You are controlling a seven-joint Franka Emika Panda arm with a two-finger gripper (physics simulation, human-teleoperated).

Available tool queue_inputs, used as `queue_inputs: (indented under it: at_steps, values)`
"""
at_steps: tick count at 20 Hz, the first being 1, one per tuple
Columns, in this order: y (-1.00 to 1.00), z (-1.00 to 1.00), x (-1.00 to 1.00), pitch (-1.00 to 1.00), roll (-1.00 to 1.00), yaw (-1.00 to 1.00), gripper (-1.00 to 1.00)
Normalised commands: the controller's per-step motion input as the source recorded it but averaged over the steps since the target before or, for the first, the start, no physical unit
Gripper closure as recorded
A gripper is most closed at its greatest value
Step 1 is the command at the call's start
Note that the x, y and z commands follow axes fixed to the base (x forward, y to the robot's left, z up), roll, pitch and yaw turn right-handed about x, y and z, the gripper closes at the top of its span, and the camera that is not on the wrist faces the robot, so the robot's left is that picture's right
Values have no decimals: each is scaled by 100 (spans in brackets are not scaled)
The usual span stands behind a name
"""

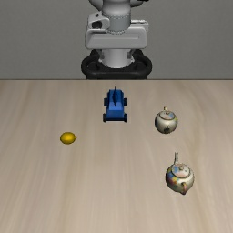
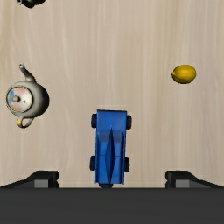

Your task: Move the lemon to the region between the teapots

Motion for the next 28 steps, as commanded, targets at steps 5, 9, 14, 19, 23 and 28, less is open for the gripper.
queue_inputs:
  at_steps: [5,9,14,19,23,28]
  values:
    - [-100,0,0,0,0,0,-100]
    - [-100,0,0,0,0,0,-100]
    - [-100,0,0,0,0,0,-100]
    - [0,0,100,0,0,0,-100]
    - [0,0,100,0,0,0,-100]
    - [20,-40,40,0,0,0,-100]
